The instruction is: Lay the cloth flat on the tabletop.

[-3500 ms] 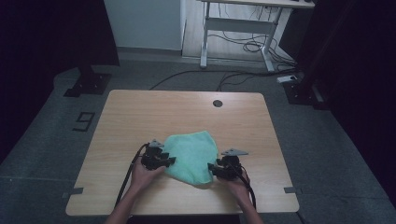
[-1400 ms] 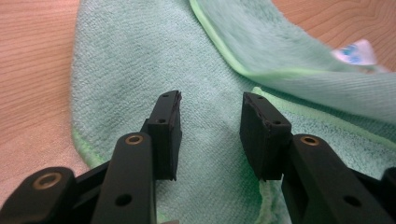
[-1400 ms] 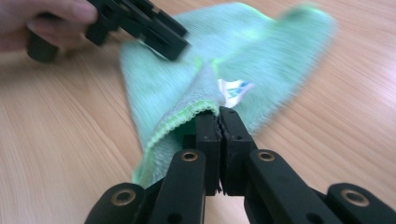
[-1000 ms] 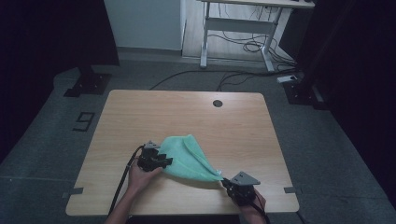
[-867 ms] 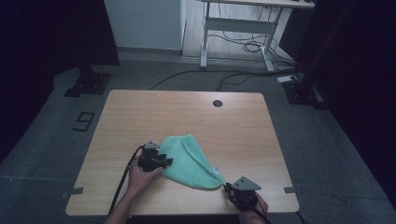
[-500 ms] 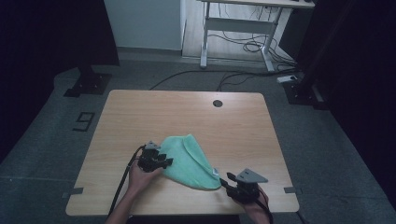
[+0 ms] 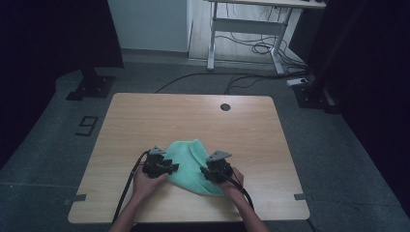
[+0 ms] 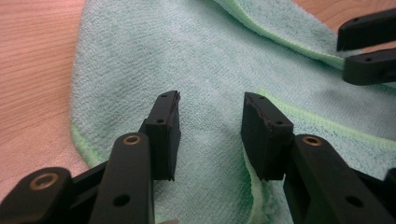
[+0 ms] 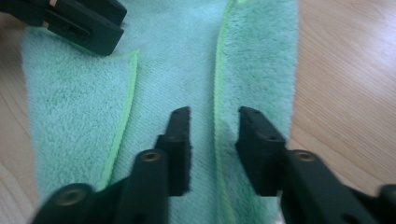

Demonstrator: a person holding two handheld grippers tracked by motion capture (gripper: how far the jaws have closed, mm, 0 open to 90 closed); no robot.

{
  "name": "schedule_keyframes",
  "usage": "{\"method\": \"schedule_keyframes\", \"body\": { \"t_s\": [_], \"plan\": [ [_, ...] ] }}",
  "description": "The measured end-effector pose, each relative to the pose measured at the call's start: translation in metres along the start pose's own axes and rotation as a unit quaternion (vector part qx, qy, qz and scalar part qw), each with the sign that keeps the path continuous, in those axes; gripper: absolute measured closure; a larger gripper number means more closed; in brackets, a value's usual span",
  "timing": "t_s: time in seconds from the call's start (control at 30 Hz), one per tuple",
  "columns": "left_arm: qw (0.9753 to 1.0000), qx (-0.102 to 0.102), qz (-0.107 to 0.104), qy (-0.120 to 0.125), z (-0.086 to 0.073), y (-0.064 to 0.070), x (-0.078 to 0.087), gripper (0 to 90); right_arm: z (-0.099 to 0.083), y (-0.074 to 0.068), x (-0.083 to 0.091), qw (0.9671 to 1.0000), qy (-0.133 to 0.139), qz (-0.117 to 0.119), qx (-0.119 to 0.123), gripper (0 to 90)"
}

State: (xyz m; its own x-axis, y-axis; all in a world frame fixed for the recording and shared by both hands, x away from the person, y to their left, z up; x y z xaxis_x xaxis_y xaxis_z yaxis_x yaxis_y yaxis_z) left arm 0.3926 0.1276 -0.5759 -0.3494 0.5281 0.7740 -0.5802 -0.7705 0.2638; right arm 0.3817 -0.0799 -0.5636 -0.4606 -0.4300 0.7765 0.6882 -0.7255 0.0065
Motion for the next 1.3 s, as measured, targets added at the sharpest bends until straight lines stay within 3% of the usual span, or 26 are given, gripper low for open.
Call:
{"method": "schedule_keyframes", "body": {
  "t_s": [0.07,0.1,0.2,0.3,0.4,0.53,0.63,0.7,0.77,0.8,0.87,1.03,1.13,1.17,1.3],
  "plan": [
    [1.0000,0.000,0.000,0.000,0.000,0.000,0.000,57.4,0.001,-0.002,-0.003,0.9998,-0.012,-0.007,0.011,71.8],
    [1.0000,0.000,0.001,0.000,0.000,0.000,0.000,57.3,0.001,-0.002,-0.005,0.9997,-0.022,0.002,0.012,72.6],
    [1.0000,-0.001,0.003,0.000,0.000,0.001,0.000,57.3,-0.002,0.000,-0.009,0.9992,-0.036,-0.011,0.010,77.7],
    [1.0000,-0.001,0.002,0.001,0.000,0.000,0.000,57.4,-0.004,0.005,-0.008,0.9992,-0.035,-0.017,-0.002,86.9],
    [1.0000,-0.001,0.002,0.001,0.000,0.000,0.000,57.5,-0.004,0.014,-0.001,0.9994,-0.018,-0.019,-0.022,87.9],
    [1.0000,0.000,0.002,0.000,0.000,0.000,0.000,57.5,-0.010,0.034,0.014,0.9974,0.012,-0.032,-0.064,88.0],
    [1.0000,-0.002,0.003,0.001,0.000,0.001,0.000,57.2,-0.022,0.056,0.020,0.9942,0.013,-0.052,-0.093,87.7],
    [1.0000,-0.001,0.002,0.001,0.000,0.002,0.000,56.0,-0.031,0.067,0.019,0.9916,0.007,-0.033,-0.125,85.3],
    [1.0000,-0.002,0.005,0.002,0.000,0.003,-0.001,54.8,-0.040,0.074,0.017,0.9900,-0.004,-0.063,-0.126,81.8],
    [1.0000,-0.002,0.005,0.002,0.000,0.003,-0.001,54.8,-0.042,0.074,0.017,0.9895,-0.002,-0.053,-0.135,77.1],
    [0.9999,-0.006,0.010,0.003,-0.001,0.004,-0.001,54.3,-0.044,0.075,0.019,0.9881,0.002,-0.067,-0.138,70.0],
    [0.9999,-0.010,0.007,-0.002,-0.003,0.007,0.002,52.1,-0.032,0.065,0.029,0.9895,0.031,-0.071,-0.122,62.7],
    [0.9999,-0.010,0.008,0.000,-0.005,0.007,0.004,52.0,-0.024,0.056,0.032,0.9909,0.045,-0.054,-0.115,62.2],
    [0.9999,-0.008,0.007,0.001,-0.007,0.006,0.004,52.1,-0.016,0.042,0.031,0.9928,0.051,-0.032,-0.104,61.1],
    [0.9999,-0.010,0.006,-0.001,-0.009,0.009,0.004,52.0,-0.006,0.015,0.019,0.9957,0.044,0.003,-0.081,60.0]
  ]
}}
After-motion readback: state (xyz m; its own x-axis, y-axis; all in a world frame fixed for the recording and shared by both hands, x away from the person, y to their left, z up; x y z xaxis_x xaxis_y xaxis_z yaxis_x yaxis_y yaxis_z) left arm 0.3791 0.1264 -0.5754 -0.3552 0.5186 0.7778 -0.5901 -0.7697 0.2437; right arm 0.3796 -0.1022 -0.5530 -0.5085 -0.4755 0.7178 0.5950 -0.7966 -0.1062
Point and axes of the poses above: each handheld gripper's, and its own axes: x roughly backward along the jaws, z roughly out of its top, y roughly to its right, the point moved 5 cm from there along -x, roughly forward along the jaws, and after that the axes turned 8 degrees about -y, right-handed, at the moved point
